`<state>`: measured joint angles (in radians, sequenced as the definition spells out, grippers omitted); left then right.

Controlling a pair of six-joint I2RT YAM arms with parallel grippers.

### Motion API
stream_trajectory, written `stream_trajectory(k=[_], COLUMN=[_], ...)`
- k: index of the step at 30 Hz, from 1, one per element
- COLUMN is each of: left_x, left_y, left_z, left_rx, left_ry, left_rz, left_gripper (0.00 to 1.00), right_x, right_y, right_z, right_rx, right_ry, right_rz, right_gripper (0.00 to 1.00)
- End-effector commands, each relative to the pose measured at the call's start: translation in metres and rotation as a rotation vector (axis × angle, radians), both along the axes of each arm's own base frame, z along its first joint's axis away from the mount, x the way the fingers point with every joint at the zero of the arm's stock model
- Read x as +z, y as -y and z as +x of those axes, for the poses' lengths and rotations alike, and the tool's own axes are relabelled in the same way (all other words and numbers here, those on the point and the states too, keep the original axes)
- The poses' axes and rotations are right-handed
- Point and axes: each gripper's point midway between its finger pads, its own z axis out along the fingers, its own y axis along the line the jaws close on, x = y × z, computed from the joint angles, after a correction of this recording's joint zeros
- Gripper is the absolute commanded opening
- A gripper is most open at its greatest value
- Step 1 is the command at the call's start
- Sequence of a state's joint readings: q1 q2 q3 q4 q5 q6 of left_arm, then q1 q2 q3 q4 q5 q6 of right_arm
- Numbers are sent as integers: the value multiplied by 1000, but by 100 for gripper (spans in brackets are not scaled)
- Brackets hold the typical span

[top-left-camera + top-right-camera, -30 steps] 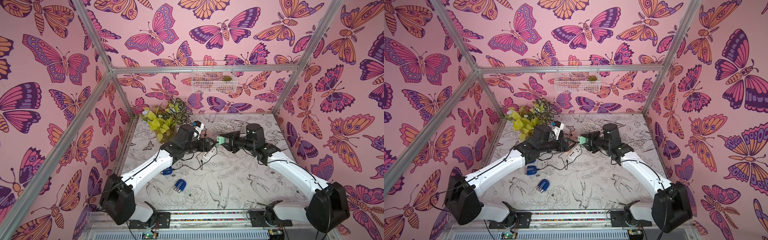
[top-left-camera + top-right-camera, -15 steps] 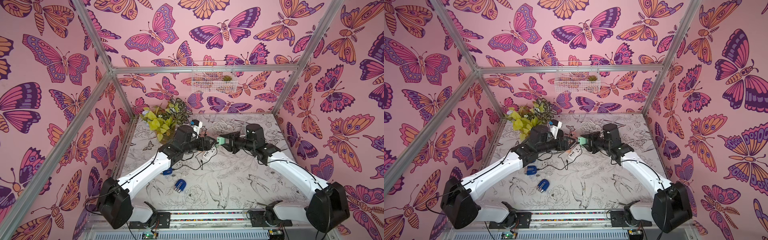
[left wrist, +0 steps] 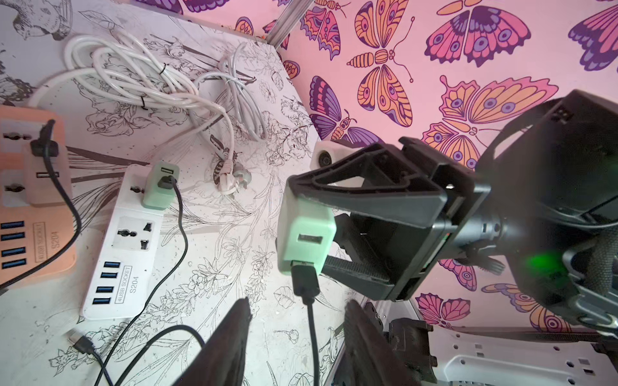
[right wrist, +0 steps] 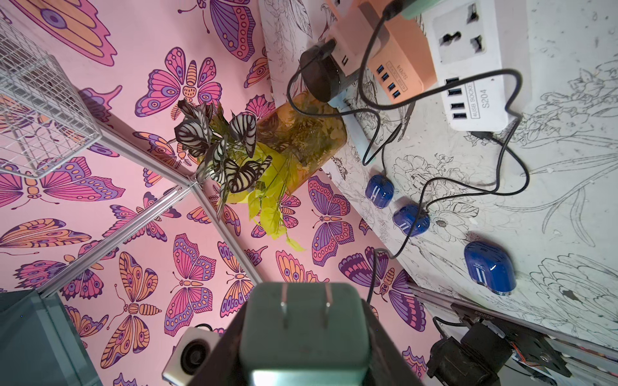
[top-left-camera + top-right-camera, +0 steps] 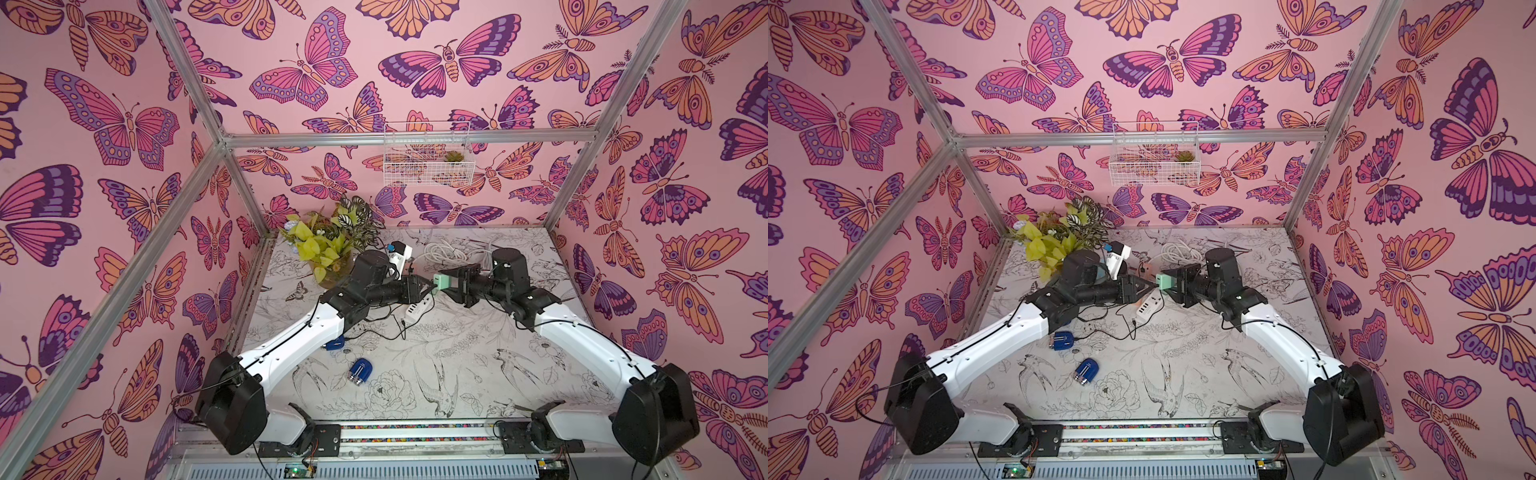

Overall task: Charge the electric shaver
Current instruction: Insert the plug into the socket.

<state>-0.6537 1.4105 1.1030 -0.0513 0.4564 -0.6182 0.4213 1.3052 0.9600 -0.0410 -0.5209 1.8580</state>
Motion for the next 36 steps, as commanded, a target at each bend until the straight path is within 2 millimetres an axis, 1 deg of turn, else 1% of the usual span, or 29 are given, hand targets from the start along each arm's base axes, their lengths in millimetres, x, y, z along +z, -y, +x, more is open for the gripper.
stream_trajectory(k=[1, 2, 5, 6, 8, 10, 14, 17, 19, 28, 32, 36], left_x=[5, 5, 8, 8, 4, -1, -13, -15, -16, -19, -17, -15], left_y=[8, 9, 15, 17, 20, 24, 21, 21, 22, 32, 35, 36], left_z=[-3, -2, -3, -3, -3, -1, 9, 13, 14, 17, 19, 20], left_rx=[-38, -39, -45, -44, -38, -37, 8, 19, 22, 12, 8, 12], left_ry=[10, 10, 20, 28, 37, 44, 54, 62, 61, 59, 61, 66], left_rz=[-15, -15, -13, -4, 28, 56, 104, 116, 117, 109, 102, 95], left_gripper=[50, 51, 62, 65, 65, 62, 51, 44, 40, 37, 27, 23], right_x=[3, 3, 2, 1, 1, 1, 4, 6, 6, 8, 9, 9], right_y=[-1, -1, -2, -3, -5, -7, -8, -7, -7, -8, -8, -10], right_z=[-1, -2, -3, -3, -4, -5, -6, -7, -7, -7, -6, -5], right_rx=[-4, -4, -1, -1, -6, -6, -16, -24, -27, -39, -50, -47], right_ry=[14, 12, 12, 10, 7, 0, -6, -3, -5, -12, -16, -22], right_rz=[7, 6, 6, 12, 28, 37, 54, 63, 68, 101, 121, 129], right_gripper=[0, 0, 0, 0, 0, 0, 0, 0, 0, 0, 0, 0])
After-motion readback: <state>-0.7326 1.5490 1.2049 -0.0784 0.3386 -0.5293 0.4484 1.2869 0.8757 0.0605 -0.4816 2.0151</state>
